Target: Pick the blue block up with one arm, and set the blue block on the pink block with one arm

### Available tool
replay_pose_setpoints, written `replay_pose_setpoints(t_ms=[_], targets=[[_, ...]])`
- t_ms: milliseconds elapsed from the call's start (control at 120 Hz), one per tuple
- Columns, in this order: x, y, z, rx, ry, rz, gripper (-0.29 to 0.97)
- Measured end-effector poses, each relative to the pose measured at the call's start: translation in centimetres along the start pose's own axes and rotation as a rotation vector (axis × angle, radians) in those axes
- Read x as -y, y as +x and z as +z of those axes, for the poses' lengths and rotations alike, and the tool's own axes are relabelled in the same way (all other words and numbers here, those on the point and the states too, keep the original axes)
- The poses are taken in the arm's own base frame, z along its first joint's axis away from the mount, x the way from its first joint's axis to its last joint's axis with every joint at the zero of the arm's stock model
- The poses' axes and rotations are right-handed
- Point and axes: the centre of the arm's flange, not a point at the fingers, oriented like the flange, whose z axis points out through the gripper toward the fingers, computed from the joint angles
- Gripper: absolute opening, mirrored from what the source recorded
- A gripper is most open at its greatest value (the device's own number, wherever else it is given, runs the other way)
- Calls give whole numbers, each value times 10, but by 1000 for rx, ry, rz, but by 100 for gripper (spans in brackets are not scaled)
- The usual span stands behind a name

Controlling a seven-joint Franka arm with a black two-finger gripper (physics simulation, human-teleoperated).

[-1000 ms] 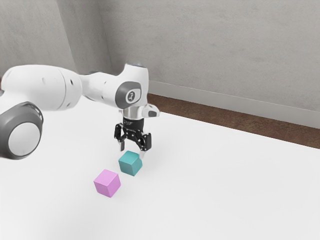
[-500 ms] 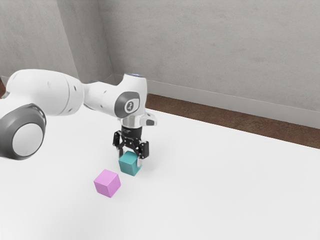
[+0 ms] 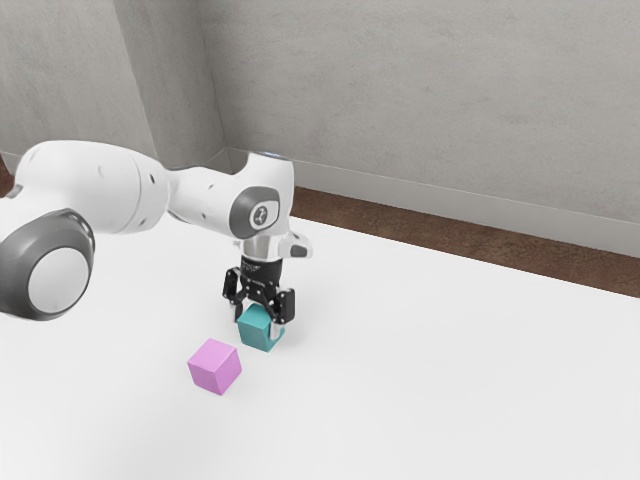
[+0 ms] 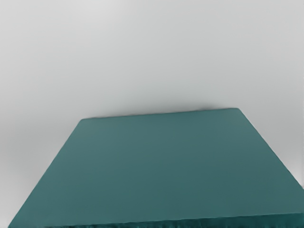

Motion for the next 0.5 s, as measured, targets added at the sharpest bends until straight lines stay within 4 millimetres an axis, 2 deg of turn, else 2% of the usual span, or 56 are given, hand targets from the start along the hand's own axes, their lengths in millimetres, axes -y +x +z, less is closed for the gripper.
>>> replay_pose_setpoints(t_ms=[500], targets=[[-3, 1, 0, 3, -15, 4, 57]])
